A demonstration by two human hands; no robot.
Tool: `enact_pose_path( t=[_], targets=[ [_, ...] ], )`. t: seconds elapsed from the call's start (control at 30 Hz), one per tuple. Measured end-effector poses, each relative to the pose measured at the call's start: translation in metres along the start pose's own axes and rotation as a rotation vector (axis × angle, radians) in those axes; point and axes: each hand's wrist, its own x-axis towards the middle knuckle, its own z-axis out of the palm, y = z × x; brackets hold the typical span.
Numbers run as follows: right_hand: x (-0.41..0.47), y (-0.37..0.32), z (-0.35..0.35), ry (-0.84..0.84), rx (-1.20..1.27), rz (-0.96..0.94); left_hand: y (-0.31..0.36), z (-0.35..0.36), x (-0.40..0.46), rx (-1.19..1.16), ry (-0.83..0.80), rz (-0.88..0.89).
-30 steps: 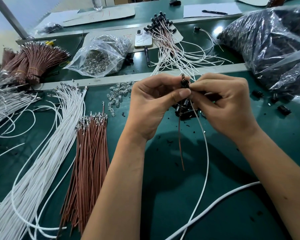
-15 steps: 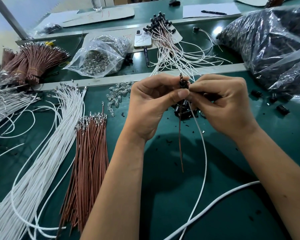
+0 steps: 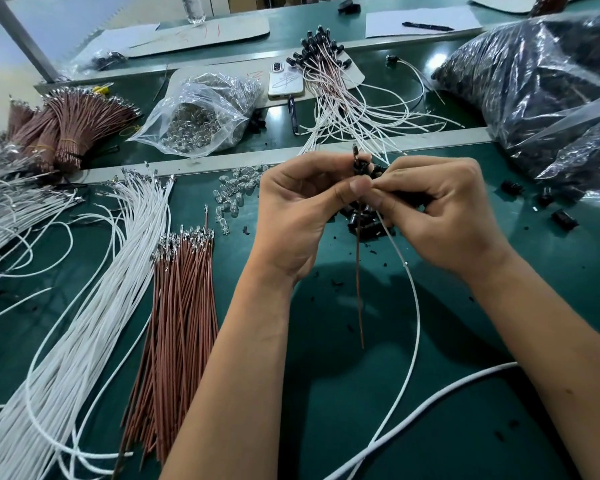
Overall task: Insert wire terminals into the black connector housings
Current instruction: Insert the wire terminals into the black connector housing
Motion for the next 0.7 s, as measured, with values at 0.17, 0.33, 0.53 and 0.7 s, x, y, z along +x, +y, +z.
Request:
enact_pose_path(
  t=[0.17,0.33,0.53,0.7],
  targets=[
    [-0.0002,0.0008,-0.0001,-0.027,-0.020,0.014,-0.0033,0.0030,-0.0001,-0.017,0.063,-0.026],
    [-0.0022,0.0037,0.0027,-0.051,-0.047,0.069,-0.0042,0.0047,0.0000,-0.045,0.167,-0.131],
    [-0.0029,0.0027,0.0019,-0.074,-0.076,0.120,-0.0012,-0.0006,0.0029,-0.148,0.246,-0.388],
    [-0.0033,-0.0001,0.0008,-0.093,-0.065,0.151,-0.0003,-0.0020,0.0036,-0.185,0.296,-0.471]
  ],
)
